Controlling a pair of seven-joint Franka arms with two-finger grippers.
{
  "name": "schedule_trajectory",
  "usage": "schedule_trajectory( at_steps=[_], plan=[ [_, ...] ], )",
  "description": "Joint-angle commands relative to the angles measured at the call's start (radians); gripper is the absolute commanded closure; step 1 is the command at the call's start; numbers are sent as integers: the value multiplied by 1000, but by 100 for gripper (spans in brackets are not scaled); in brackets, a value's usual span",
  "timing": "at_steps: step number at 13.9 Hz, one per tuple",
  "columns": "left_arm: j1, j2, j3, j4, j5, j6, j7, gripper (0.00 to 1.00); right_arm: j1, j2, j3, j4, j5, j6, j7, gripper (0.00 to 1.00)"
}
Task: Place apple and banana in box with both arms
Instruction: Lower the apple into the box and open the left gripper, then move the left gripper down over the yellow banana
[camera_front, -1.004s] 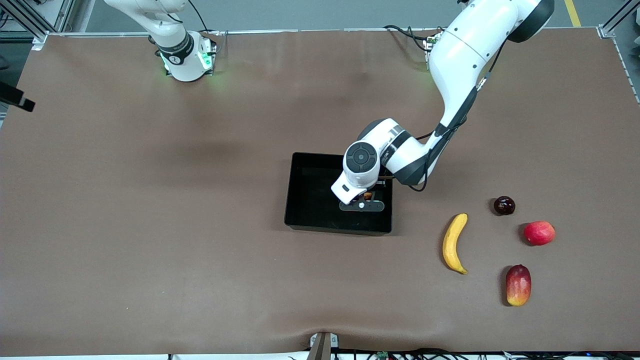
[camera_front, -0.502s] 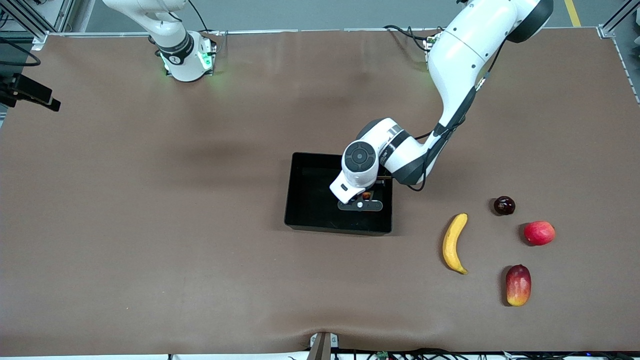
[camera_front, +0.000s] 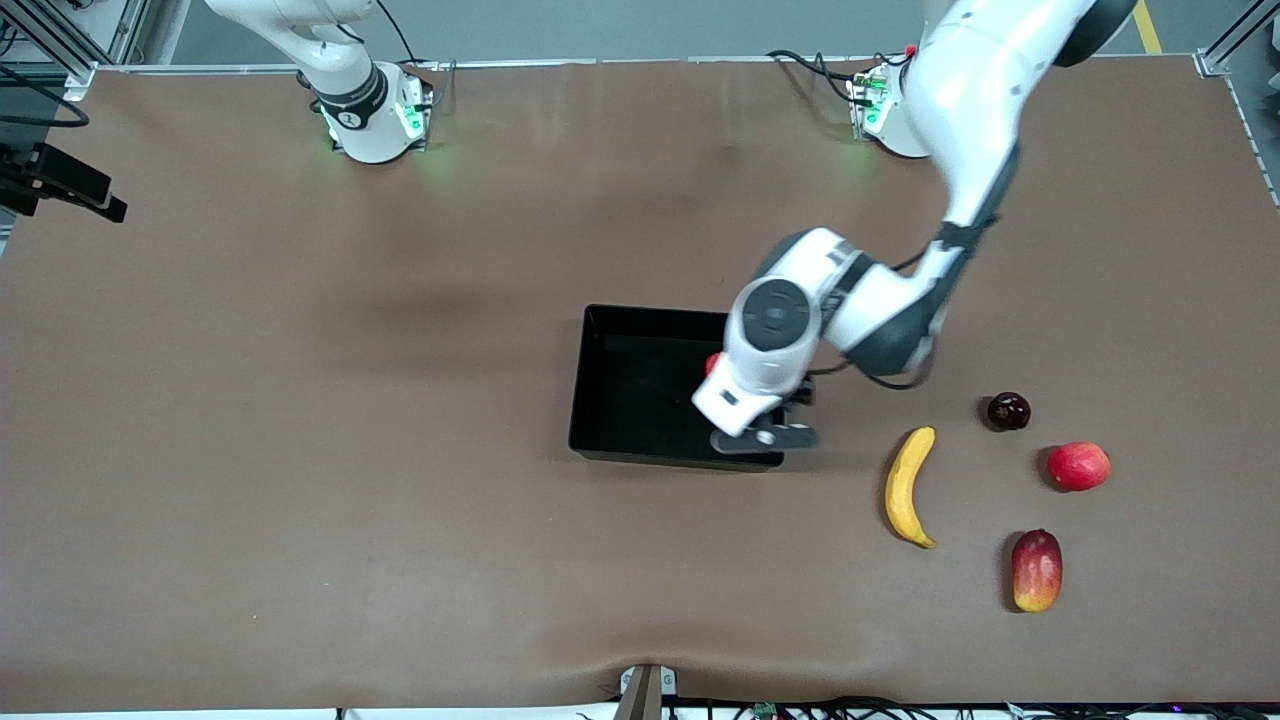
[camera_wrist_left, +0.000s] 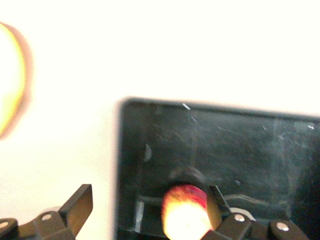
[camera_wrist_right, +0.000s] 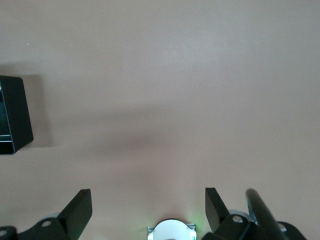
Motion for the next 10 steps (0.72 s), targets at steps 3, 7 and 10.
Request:
schedule_trajectory(
  at_steps=[3, 7, 10],
  plan=[
    [168, -19, -3, -10, 14, -11, 282, 0, -2, -22, -1, -17, -27, 22, -40, 0],
    [293, 67, 3, -14, 23, 146, 592, 0, 1, -22, -1, -22, -27, 34, -40, 0],
    [355, 148, 3, -14, 15, 251, 755, 0, -1, -20, -2, -33, -27, 54, -40, 0]
  ],
)
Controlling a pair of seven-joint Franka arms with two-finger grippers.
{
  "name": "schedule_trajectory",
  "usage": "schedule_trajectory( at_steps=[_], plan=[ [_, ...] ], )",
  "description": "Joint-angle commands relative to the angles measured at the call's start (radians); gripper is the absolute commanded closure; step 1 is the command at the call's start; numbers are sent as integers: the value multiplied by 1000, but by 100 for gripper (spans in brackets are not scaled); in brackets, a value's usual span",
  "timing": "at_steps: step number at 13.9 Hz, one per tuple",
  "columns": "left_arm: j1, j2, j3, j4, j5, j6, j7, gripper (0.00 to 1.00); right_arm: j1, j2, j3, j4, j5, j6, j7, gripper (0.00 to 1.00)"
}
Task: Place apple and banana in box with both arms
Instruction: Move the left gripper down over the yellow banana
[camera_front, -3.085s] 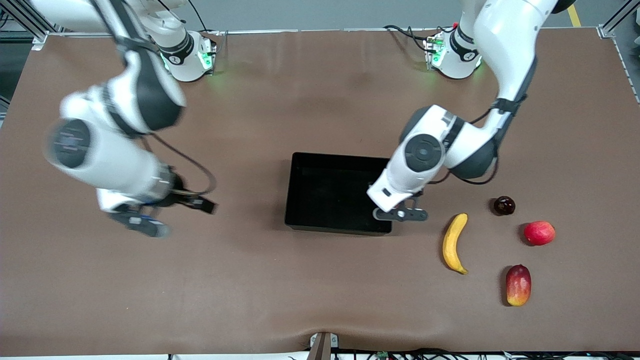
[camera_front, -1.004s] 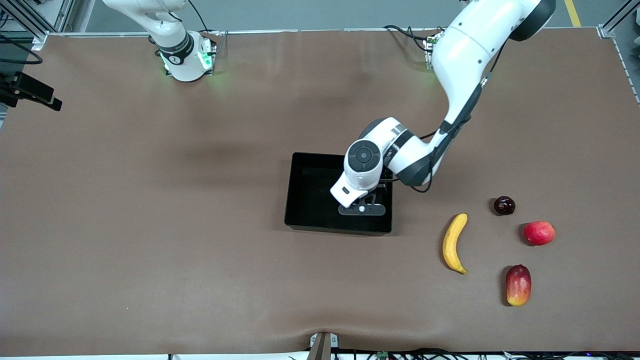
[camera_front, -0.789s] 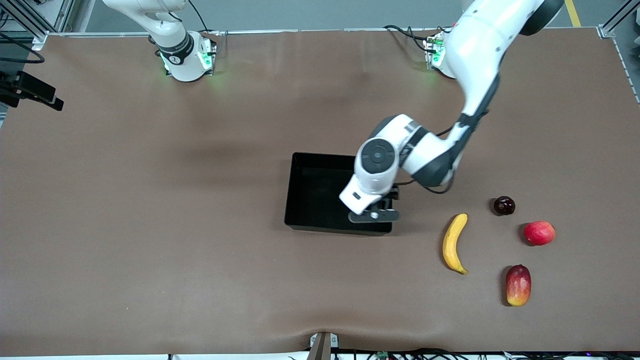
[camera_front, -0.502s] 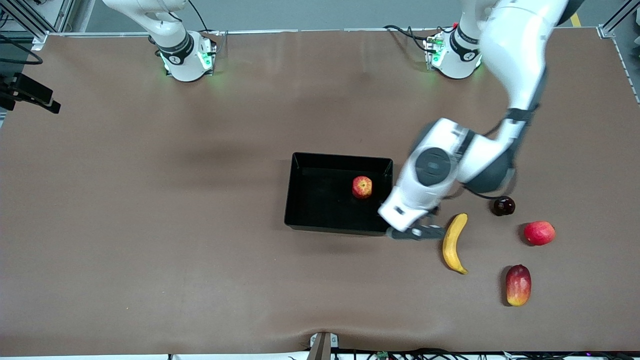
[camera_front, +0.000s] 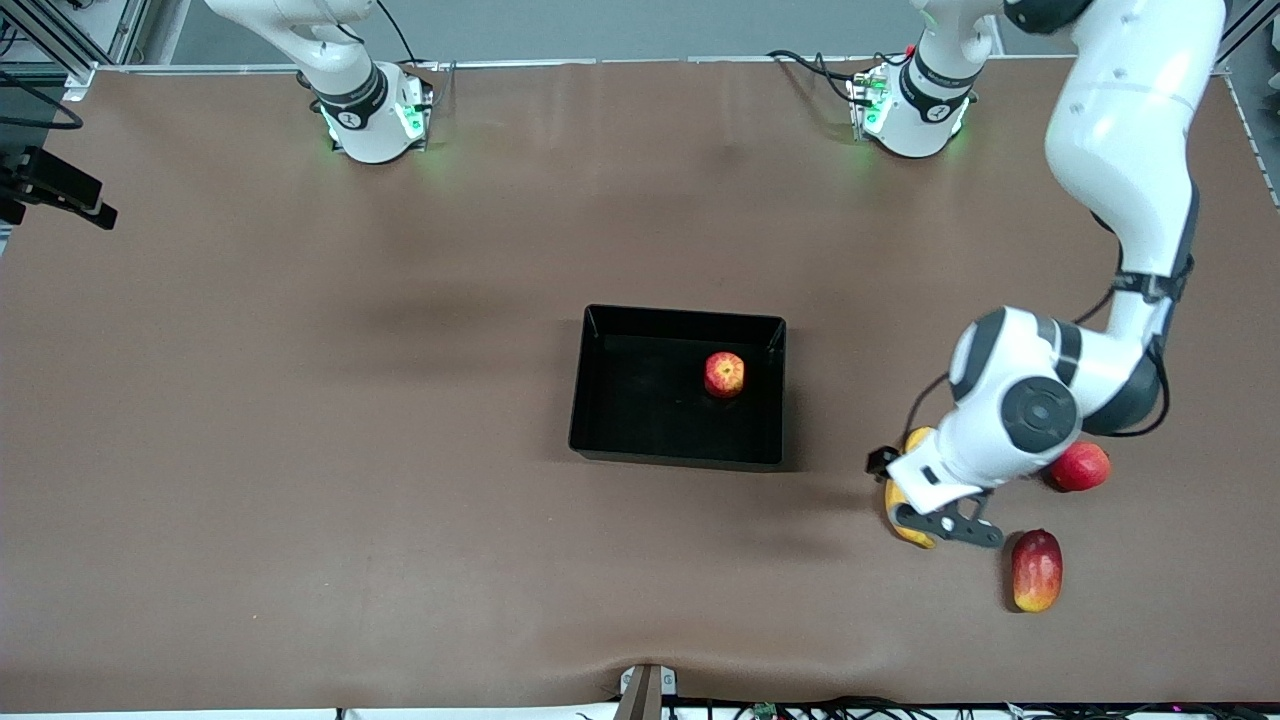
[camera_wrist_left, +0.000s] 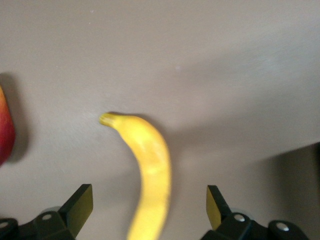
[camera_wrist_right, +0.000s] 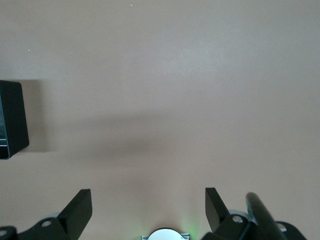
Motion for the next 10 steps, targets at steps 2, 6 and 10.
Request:
schedule_trajectory(
  at_steps=[2, 6, 10],
  plan=[
    [20, 79, -11, 5, 2, 80, 11, 0, 1, -21, 0, -55, -15, 52, -11, 0],
    [13, 96, -11, -1, 16, 85, -110, 0, 4, -21, 3, -73, -15, 69, -11, 0],
    [14, 107, -10, -2, 18, 83, -110, 100, 4, -21, 6, -72, -15, 65, -38, 0]
  ],
)
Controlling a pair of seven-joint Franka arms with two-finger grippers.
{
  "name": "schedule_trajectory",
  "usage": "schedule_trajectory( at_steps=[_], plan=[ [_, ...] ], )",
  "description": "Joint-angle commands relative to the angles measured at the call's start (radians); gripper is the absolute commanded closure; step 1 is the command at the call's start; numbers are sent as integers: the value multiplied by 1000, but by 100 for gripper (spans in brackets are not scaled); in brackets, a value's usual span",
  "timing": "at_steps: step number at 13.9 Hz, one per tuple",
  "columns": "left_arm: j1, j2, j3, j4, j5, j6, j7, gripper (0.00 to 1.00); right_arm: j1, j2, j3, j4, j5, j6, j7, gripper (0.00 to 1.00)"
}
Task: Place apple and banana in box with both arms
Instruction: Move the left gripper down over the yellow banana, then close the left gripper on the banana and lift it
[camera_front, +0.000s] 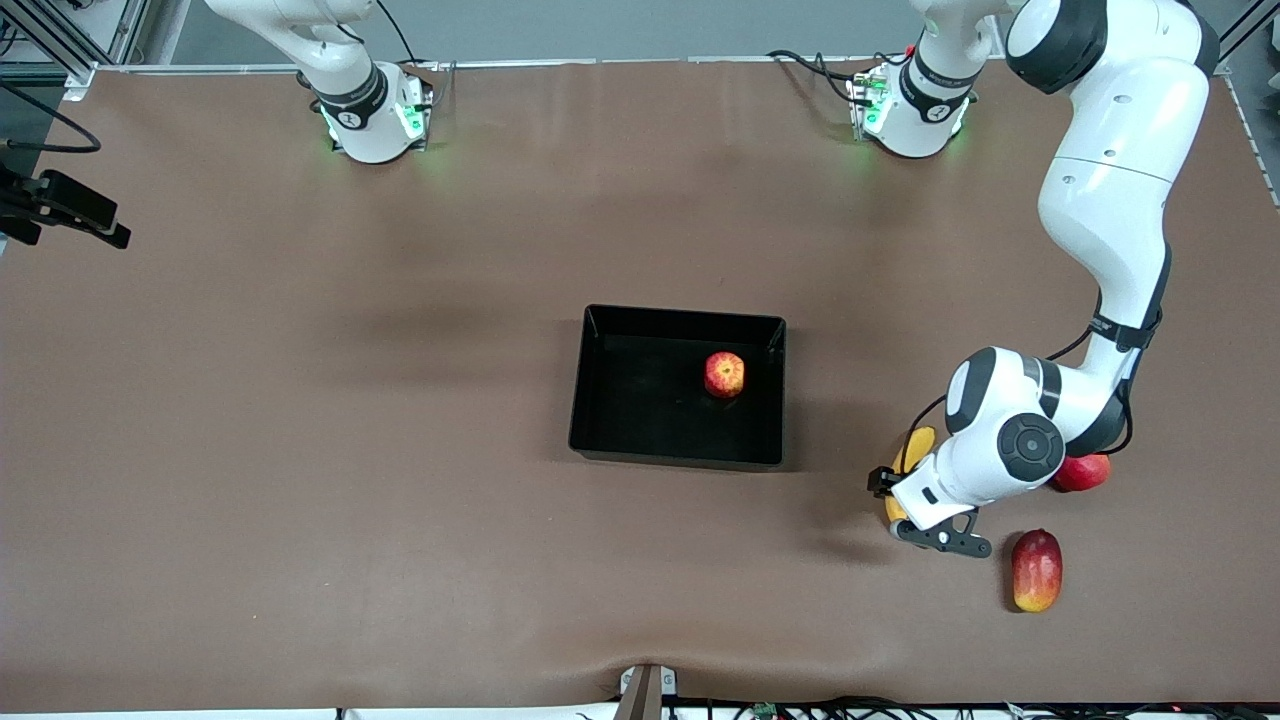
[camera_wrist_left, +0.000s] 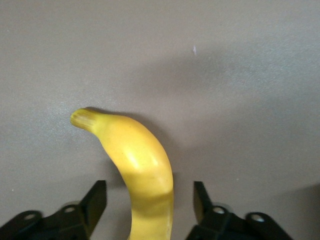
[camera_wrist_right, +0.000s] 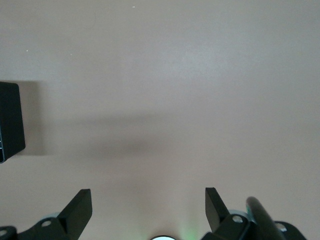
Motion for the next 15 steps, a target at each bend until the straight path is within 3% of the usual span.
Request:
schedule_trajectory(
  at_steps=[1, 6, 11, 15],
  plan=[
    [2, 0, -3, 3, 21, 0, -11, 100, 2, -23, -2, -19, -14, 5, -21, 0],
    [-1, -45, -4, 7, 76, -20, 4, 100, 0, -23, -31, -19, -14, -29, -52, 0],
    [-90, -186, -18, 13, 41, -139, -24, 100, 7, -26, -33, -19, -14, -26, -55, 0],
    [-183, -258, -46, 15, -32, -181, -224, 100, 14, -17, -34, -15, -14, -32, -55, 0]
  ],
)
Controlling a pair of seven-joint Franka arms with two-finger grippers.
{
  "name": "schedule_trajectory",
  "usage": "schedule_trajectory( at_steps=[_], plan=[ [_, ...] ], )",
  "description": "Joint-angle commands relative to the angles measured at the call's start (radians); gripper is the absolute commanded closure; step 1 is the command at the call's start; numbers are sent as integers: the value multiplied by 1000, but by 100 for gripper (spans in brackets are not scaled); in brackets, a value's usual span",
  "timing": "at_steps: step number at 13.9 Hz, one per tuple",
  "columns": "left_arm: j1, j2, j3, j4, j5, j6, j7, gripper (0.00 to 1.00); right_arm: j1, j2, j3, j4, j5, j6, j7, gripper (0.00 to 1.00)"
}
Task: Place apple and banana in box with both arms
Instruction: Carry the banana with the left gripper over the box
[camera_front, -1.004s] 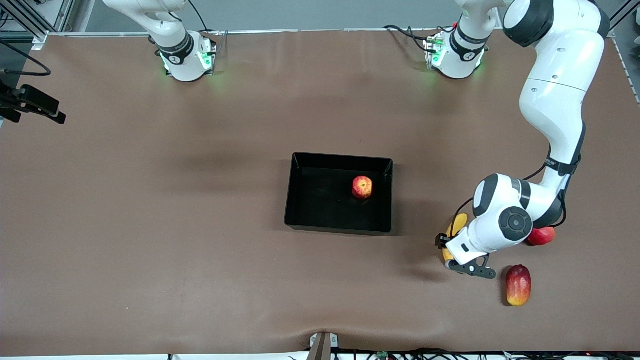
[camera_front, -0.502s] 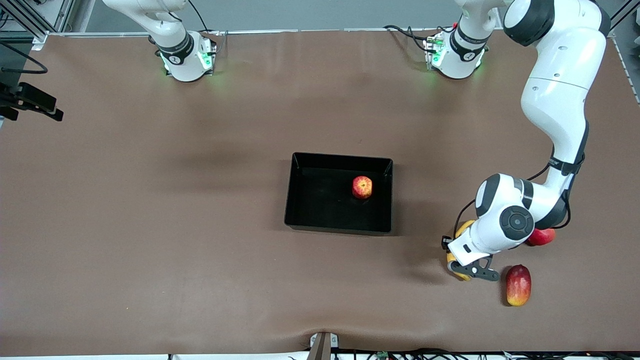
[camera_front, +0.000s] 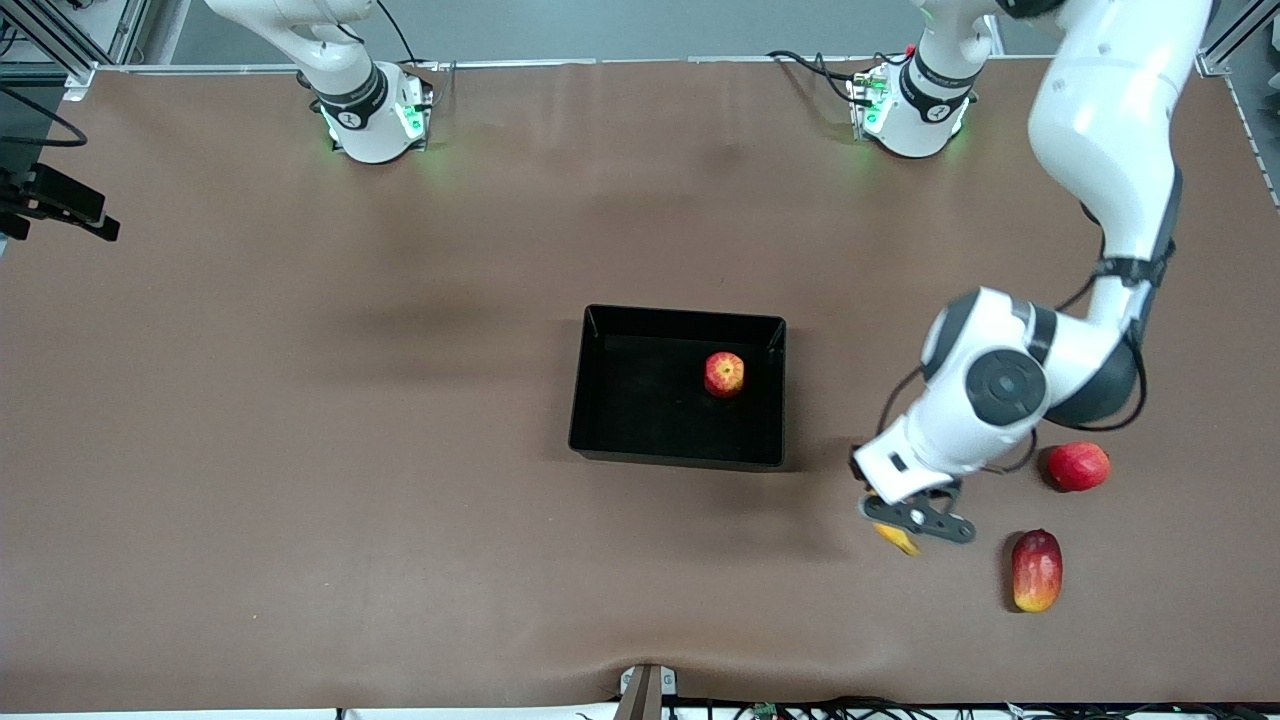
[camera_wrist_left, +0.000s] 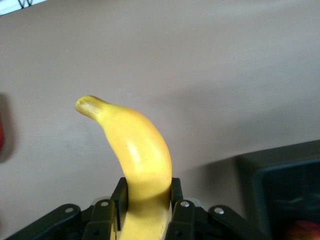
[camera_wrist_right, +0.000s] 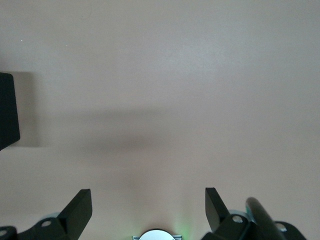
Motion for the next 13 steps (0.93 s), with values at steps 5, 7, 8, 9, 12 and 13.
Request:
schedule_trajectory(
  at_steps=[5, 7, 8, 9, 12, 13],
  plan=[
    [-207, -36, -10, 17, -49, -15, -329, 100, 31, -16, -12, -14, -13, -10, -9, 0],
    [-274, -5, -5, 53, -49, -13, -446, 100, 34, -16, -15, -16, -13, -10, -9, 0],
    [-304, 12, -2, 76, -49, -10, -495, 100, 33, -16, -15, -16, -13, -10, -9, 0],
    [-333, 27, 0, 87, -47, -1, -518, 100, 34, -16, -15, -16, -13, -10, -9, 0],
    [-384, 76, 3, 103, -49, 57, -569, 100, 34, -16, -13, -16, -13, -11, -9, 0],
    [-404, 92, 3, 103, -47, 77, -583, 100, 34, -17, -15, -16, -13, -11, -9, 0]
  ],
)
